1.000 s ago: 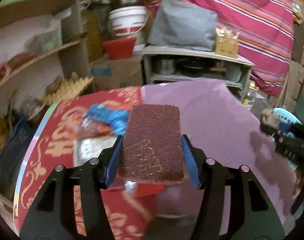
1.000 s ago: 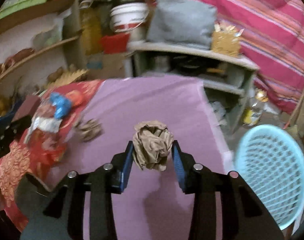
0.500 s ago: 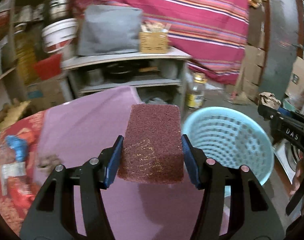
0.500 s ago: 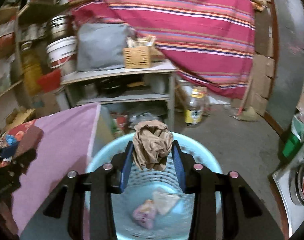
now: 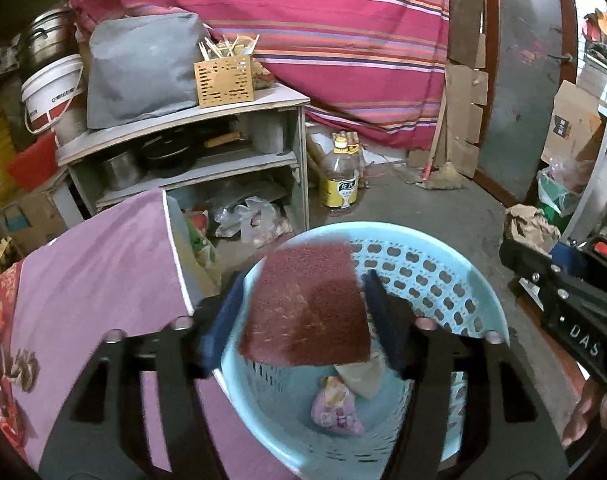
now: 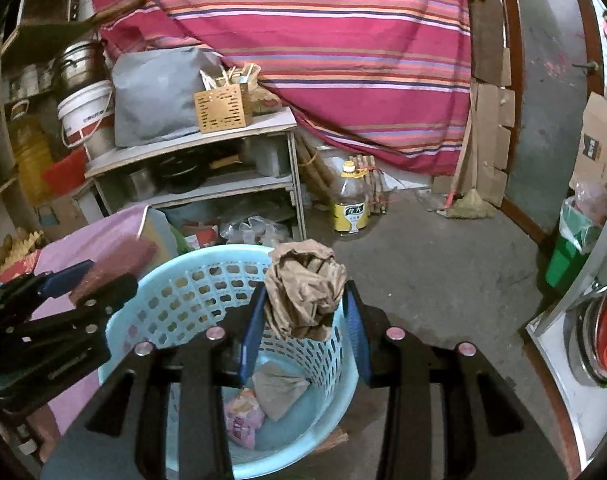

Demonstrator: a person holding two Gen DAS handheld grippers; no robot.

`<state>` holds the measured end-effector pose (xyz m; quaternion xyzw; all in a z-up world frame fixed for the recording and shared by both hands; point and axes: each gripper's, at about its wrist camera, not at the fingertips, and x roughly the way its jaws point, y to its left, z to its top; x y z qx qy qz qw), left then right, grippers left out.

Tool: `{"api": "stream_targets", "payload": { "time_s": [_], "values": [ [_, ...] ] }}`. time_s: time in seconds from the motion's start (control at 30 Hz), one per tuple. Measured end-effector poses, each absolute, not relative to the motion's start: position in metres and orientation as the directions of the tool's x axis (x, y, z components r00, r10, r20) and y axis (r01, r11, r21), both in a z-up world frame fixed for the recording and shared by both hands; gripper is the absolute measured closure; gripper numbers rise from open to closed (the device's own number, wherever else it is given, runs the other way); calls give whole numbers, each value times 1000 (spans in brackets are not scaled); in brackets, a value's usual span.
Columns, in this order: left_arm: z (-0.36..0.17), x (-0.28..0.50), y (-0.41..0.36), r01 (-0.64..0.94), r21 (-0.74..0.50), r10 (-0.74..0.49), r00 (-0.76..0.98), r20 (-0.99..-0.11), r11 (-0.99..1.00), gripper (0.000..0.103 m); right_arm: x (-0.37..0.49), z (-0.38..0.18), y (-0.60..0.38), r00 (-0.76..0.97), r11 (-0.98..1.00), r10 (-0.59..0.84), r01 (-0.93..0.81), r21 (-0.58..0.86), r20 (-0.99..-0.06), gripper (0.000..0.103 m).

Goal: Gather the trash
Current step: 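Carry the pad and brown paper to the blue basket and release them, then return both tools to the table over the remaining trash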

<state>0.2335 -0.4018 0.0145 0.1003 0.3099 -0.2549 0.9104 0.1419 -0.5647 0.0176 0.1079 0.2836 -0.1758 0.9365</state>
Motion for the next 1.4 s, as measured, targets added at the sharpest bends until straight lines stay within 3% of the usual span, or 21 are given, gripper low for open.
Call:
{"api": "stream_targets", "payload": {
  "time_s": [0.07, 0.27, 0.43, 0.53, 0.7, 0.97, 1.4],
  "values": [
    [17, 234, -398, 509, 27, -392, 695, -602, 861, 18, 143, 17, -564, 779, 916, -262, 386, 107, -570, 65],
    [20, 234, -370, 459, 54, -342, 730, -591, 887, 8, 156, 11, -552, 775, 925, -244, 366, 99, -583, 65],
    [20, 239, -343, 428, 44, -321, 738, -593, 903, 8, 170, 7, -537, 773, 930, -235, 355, 94, -589, 61],
    [21, 242, -331, 411, 51, -305, 748, -590, 910, 8, 175, 5, -533, 774, 925, -239, 366, 106, -586, 29],
    [24, 244, -313, 391, 45, -293, 756, -586, 919, 8, 178, 3, -527, 761, 921, -246, 376, 99, -600, 27],
    [29, 225, -268, 360, 51, -265, 770, -580, 932, 5, 166, 14, -501, 789, 926, -235, 359, 115, -568, 8],
    [22, 195, -83, 170, 115, -70, 801, -595, 979, 5, 158, 5, -374, 812, 973, -93, 198, 122, -576, 4]
  ]
}}
